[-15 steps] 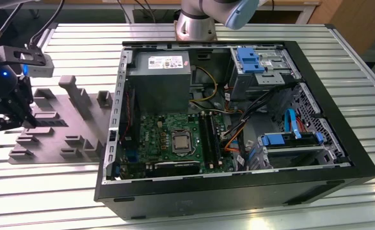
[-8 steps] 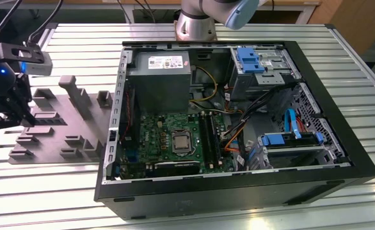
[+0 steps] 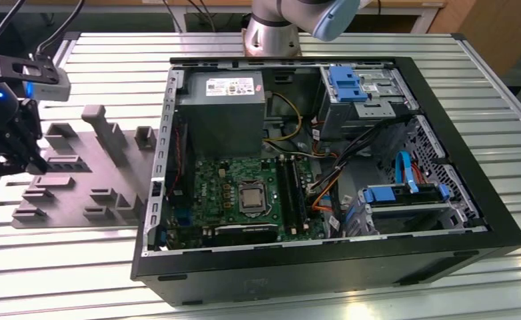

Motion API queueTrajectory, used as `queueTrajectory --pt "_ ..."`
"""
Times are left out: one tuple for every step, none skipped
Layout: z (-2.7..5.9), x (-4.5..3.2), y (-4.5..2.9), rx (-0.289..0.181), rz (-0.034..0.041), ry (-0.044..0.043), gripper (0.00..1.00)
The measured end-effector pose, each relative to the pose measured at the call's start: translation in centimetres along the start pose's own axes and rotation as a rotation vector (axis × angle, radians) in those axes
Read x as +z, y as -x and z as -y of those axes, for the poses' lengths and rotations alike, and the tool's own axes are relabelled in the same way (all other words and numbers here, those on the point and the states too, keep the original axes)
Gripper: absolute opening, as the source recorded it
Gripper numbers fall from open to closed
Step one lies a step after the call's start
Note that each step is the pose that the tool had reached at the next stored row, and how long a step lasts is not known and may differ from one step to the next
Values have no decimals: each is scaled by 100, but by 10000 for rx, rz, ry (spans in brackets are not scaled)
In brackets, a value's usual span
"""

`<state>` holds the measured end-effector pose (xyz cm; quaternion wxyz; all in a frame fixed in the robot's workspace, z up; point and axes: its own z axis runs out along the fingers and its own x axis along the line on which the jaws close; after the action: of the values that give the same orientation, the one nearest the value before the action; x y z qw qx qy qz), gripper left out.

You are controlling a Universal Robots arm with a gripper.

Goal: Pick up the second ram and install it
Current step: 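Pick up the second ram and move it above second insertion slot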

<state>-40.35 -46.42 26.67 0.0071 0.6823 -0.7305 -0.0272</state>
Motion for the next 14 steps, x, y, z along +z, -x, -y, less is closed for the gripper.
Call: queueTrajectory --pt "0 -5 0 -1 1 -1 14" --pt "-1 -10 0 -1 1 -1 14" --pt "-1 -18 0 0 0 0 14" --pt "-1 -26 1 0 0 0 14" --pt "-1 -33 1 -1 1 -1 14" --pt "-2 -42 1 0 0 0 14" --pt "-2 -49 1 0 1 -1 14" --pt "-3 -56 1 0 1 -1 14" --pt "-3 -63 2 0 1 -1 14" --pt "-3 -70 2 -1 1 0 14" --pt "-3 -75 2 -1 1 -1 14" --pt "-4 -80 2 0 0 -1 14" --pt "-4 -86 2 -1 0 0 14" --pt "-4 -92 2 0 0 0 14"
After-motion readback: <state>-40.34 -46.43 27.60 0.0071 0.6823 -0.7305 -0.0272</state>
